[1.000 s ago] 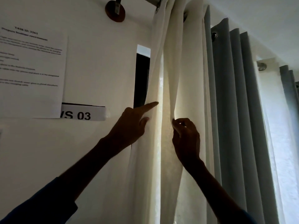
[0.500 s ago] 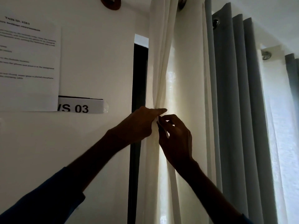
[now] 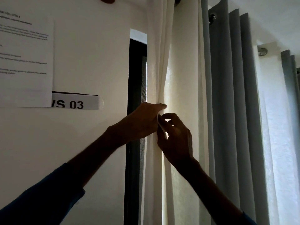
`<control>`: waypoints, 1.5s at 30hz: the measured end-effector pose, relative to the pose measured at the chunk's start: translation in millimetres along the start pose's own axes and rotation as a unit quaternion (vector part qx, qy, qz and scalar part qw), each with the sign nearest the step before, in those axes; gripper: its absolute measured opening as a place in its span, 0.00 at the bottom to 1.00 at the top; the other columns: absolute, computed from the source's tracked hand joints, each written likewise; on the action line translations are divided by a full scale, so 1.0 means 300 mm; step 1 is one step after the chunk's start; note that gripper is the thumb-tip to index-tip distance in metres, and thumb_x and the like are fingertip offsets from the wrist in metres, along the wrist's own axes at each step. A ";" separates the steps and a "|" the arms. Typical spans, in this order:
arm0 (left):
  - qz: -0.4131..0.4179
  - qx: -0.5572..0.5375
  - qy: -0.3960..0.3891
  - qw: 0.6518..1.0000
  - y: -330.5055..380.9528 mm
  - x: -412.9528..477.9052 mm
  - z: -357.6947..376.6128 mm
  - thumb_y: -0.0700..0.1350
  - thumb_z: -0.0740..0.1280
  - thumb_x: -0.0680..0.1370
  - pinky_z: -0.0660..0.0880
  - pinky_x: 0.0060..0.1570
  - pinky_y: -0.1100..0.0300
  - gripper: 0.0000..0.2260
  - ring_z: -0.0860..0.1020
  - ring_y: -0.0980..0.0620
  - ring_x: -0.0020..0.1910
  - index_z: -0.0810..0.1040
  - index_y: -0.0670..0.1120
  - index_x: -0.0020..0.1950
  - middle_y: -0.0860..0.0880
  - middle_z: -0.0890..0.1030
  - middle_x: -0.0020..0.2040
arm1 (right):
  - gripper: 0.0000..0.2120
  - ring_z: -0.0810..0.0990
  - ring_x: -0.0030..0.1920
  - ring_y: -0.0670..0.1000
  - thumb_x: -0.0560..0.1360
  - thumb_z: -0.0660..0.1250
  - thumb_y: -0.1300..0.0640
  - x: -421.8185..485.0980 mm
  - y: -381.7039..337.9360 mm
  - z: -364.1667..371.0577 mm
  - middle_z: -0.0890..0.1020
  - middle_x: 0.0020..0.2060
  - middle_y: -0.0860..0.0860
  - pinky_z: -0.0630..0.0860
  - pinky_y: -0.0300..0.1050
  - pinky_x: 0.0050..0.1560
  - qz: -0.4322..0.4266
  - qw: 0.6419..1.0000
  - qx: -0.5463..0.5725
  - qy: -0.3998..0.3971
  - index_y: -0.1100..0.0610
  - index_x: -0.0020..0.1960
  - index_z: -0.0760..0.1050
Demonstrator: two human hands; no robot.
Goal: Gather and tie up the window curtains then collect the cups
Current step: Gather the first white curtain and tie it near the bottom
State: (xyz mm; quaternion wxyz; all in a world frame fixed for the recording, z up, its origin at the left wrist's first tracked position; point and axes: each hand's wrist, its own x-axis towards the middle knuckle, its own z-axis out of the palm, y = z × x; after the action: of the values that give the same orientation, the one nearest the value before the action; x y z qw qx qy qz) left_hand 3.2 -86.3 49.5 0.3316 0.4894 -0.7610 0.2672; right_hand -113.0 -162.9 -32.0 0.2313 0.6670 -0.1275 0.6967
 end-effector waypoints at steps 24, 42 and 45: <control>-0.068 -0.004 0.177 0.982 -0.005 -0.062 0.032 0.41 0.71 0.77 0.68 0.64 0.66 0.15 0.79 0.51 0.62 0.79 0.43 0.64 0.48 0.81 0.62 | 0.12 0.85 0.48 0.54 0.82 0.65 0.59 0.102 0.201 -0.029 0.85 0.49 0.56 0.79 0.45 0.52 0.136 0.988 -0.068 0.026 0.60 0.64 0.78; -0.187 -0.028 0.119 0.975 -0.104 -0.122 -0.005 0.41 0.73 0.70 0.77 0.38 0.57 0.14 0.82 0.32 0.43 0.79 0.31 0.48 0.33 0.82 0.45 | 0.12 0.85 0.38 0.55 0.75 0.69 0.67 0.262 -0.193 -0.008 0.87 0.39 0.54 0.76 0.42 0.37 -0.079 0.992 0.101 -0.016 0.62 0.58 0.82; -0.093 0.053 0.188 0.976 -0.107 -0.128 0.003 0.34 0.71 0.75 0.77 0.53 0.58 0.09 0.84 0.40 0.48 0.83 0.37 0.55 0.39 0.85 0.51 | 0.19 0.84 0.34 0.59 0.72 0.69 0.69 0.187 -0.075 -0.016 0.86 0.36 0.55 0.77 0.44 0.36 -0.037 0.997 0.015 -0.066 0.57 0.61 0.82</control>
State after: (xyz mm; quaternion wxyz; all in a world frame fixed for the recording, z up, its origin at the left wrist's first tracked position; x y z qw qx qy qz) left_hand 44.1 -77.2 22.1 0.4653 0.5160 -0.6213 0.3624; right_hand -106.3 -132.7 20.2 0.2380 0.7192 -0.1070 0.6440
